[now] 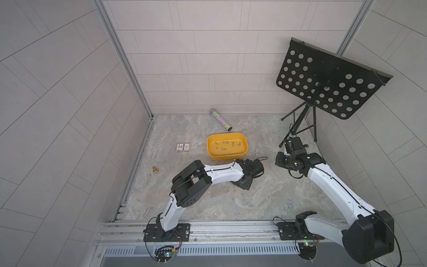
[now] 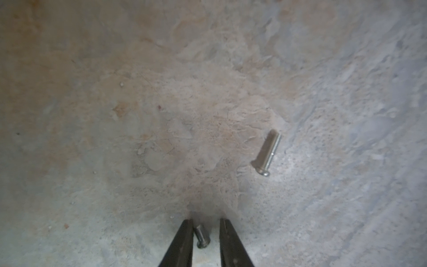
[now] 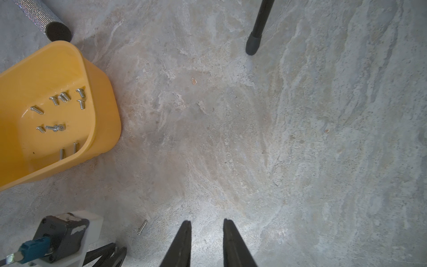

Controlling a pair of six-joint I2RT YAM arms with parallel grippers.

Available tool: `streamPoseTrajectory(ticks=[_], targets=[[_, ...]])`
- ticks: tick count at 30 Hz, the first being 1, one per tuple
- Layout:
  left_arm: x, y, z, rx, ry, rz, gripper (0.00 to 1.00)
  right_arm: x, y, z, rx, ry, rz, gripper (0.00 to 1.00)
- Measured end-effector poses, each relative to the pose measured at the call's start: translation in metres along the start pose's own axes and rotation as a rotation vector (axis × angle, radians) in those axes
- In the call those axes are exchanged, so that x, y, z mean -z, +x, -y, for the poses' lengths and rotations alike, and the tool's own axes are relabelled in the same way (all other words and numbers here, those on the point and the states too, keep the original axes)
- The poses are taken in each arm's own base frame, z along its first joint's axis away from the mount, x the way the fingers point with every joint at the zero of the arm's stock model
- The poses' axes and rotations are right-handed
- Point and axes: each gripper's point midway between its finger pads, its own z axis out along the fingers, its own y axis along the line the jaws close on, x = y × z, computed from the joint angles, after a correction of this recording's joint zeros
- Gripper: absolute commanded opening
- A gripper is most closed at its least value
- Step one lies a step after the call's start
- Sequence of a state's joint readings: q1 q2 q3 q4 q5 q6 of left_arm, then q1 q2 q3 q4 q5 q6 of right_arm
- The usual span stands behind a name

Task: Put the screws on the desktop into the storage box
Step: Pick up the screw from the center of the board.

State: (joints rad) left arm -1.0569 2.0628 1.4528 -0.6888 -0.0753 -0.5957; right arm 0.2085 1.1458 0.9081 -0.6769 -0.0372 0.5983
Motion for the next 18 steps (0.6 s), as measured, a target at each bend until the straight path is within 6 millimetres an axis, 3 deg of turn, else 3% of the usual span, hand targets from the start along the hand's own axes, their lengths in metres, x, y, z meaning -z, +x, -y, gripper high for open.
streamPoseTrajectory(ticks=[14,18], targets=[[0.002,0.005,-0.013,-0.017,-0.058,-0.005,0.16,-0.002,0.001,-0.001,0.000,-0.004,-0.009,0.28],[0.012,0.009,-0.022,-0.021,-0.082,-0.004,0.15,-0.002,0.001,-0.001,0.000,-0.004,-0.009,0.28]])
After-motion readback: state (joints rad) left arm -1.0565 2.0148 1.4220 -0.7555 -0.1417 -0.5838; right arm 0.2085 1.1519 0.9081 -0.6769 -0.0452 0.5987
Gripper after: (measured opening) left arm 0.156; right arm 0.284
